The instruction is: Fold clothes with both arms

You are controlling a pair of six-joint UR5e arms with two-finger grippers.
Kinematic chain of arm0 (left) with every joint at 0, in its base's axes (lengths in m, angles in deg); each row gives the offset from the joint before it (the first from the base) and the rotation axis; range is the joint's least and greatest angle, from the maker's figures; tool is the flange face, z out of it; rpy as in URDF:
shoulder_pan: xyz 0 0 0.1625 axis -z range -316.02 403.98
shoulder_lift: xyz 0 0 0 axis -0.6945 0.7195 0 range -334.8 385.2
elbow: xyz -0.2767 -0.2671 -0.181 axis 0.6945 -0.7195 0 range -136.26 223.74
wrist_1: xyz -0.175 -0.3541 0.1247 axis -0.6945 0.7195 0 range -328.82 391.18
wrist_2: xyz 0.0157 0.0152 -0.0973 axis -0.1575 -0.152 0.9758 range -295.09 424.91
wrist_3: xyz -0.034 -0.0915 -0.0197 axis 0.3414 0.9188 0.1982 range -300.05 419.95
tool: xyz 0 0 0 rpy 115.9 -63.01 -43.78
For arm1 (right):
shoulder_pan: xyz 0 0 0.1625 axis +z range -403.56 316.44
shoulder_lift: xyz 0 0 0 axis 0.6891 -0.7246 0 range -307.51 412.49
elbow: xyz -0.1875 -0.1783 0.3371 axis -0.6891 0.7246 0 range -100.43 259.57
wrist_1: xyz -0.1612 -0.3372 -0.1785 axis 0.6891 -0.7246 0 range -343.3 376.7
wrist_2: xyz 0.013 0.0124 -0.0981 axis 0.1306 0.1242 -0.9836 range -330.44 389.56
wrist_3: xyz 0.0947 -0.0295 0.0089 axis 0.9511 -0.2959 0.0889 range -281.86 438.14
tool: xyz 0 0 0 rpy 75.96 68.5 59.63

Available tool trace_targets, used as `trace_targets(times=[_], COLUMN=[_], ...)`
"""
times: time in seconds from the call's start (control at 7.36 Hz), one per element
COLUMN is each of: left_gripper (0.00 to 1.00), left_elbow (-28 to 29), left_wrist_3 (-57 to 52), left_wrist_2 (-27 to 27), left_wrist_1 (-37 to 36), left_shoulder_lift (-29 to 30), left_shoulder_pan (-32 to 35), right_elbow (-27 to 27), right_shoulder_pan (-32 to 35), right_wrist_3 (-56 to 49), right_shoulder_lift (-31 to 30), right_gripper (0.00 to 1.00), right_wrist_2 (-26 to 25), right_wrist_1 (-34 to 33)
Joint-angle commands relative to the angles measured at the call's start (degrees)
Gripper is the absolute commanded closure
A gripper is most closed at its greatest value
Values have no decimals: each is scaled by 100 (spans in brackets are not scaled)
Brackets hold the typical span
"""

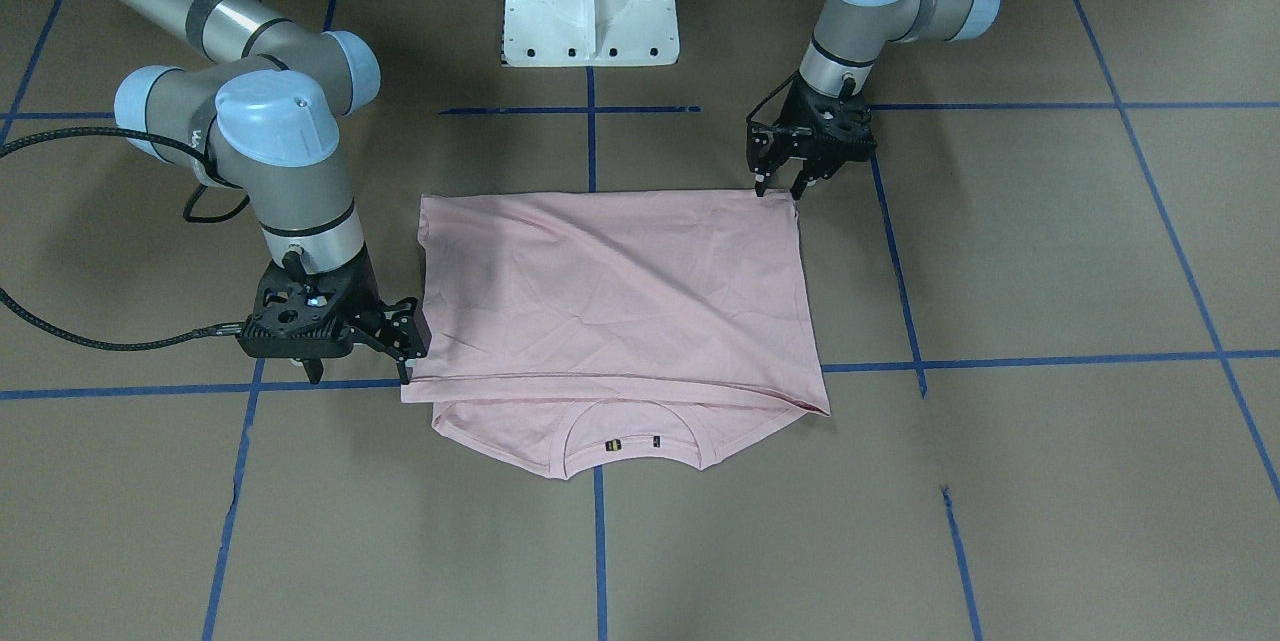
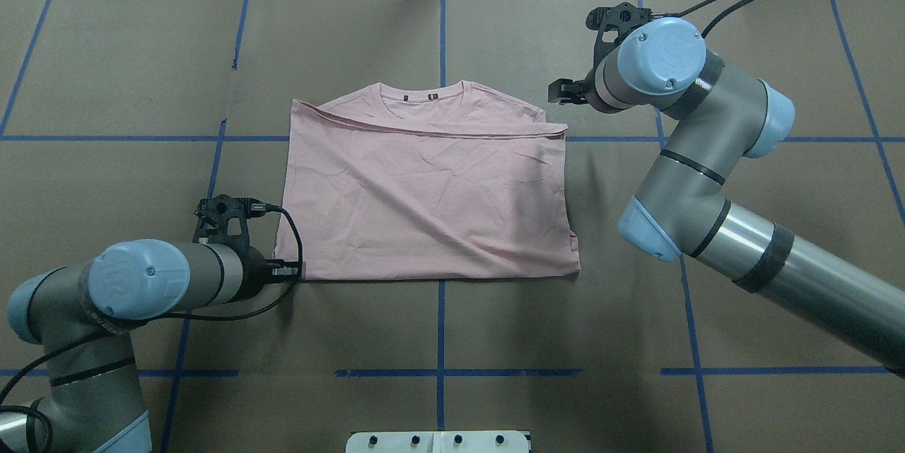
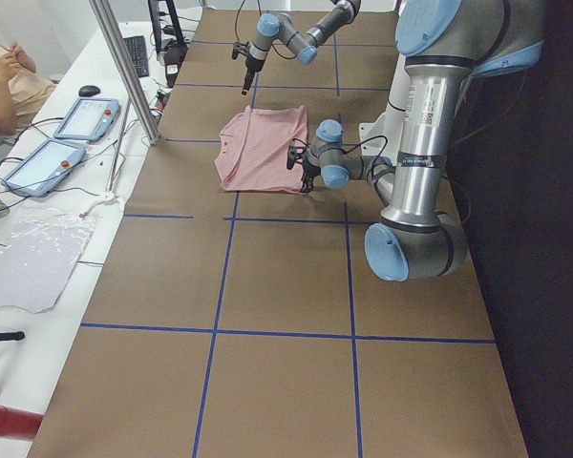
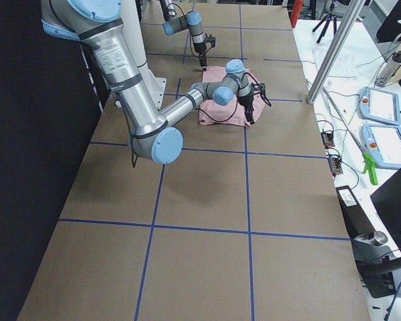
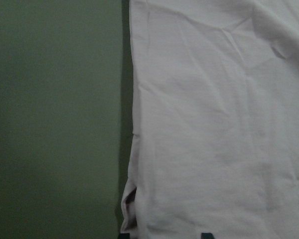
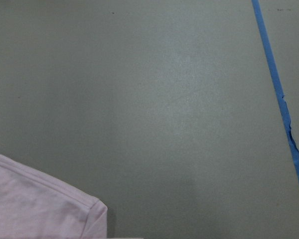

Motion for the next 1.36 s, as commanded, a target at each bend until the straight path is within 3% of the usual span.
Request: trace_targets(times=[0.0, 0.41, 0.82, 0.95, 1.22], left_gripper=[100, 100, 100, 100, 100], left_elbow=[-2, -20, 504, 1186, 3117], left_wrist_3=[-43, -830, -2289, -2693, -3179], left_wrist_2=[7, 7, 24, 25, 25], left_wrist_1=[0, 34, 70, 61, 270], left_shoulder_lift=[-1, -264, -117, 563, 1969], left_shoulder_pan=[0, 341, 1533, 2034, 2800], right_elbow=[-3, 5, 23, 14, 14], right_shoulder_pan=[-7, -16, -25, -34, -51], right_wrist_3=[9, 9, 17, 26, 35], right_shoulder_lift=[-7, -7, -16, -51, -51], right_gripper=[0, 0, 0, 0, 0], right_wrist_2=[-10, -28, -28, -37, -37], right_wrist_1=[0, 0, 0, 0, 9])
